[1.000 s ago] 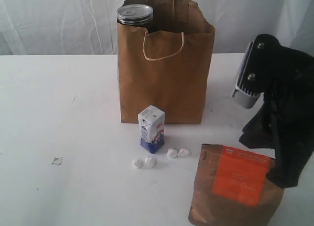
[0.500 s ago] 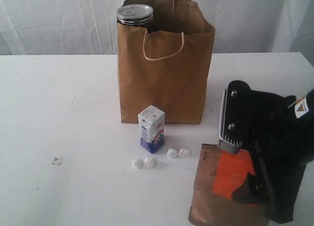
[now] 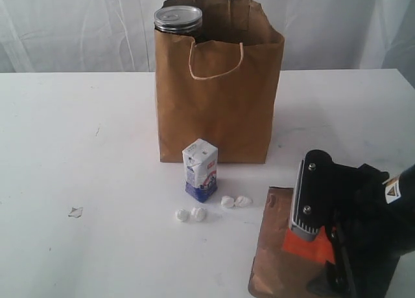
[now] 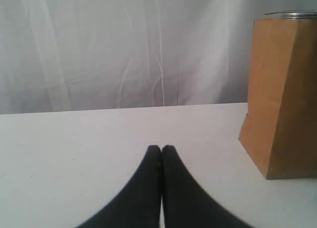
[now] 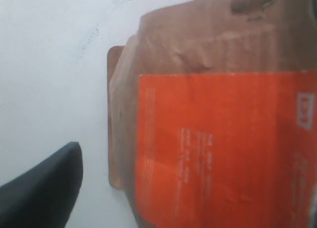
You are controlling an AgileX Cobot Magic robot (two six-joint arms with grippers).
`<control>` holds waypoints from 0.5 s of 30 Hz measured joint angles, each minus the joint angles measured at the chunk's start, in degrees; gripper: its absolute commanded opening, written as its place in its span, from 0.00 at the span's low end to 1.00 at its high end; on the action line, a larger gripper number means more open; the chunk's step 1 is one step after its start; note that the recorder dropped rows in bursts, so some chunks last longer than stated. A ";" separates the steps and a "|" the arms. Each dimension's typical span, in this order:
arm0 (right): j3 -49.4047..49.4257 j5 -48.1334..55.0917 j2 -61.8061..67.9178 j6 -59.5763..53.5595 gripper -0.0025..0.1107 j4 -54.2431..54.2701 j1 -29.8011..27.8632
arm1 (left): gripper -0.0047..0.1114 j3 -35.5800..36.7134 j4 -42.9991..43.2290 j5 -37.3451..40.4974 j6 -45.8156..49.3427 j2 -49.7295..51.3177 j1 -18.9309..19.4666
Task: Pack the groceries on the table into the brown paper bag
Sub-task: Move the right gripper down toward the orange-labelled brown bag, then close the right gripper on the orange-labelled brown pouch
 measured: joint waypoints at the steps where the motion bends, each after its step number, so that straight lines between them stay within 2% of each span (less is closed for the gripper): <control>1: 0.46 -0.79 0.00 0.00 0.57 0.02 0.00 | 0.04 0.00 0.00 0.00 0.00 0.00 0.00; 8: 1.16 -3.83 0.00 0.00 0.15 0.66 0.00 | 0.04 0.00 0.00 0.00 0.00 0.00 0.00; 11: 1.16 -3.96 0.00 0.00 0.02 0.76 0.00 | 0.04 0.00 0.00 0.00 0.00 0.00 0.00; 15: 1.16 -4.08 0.00 0.80 0.02 0.76 0.00 | 0.04 0.00 0.00 0.00 0.00 0.00 0.00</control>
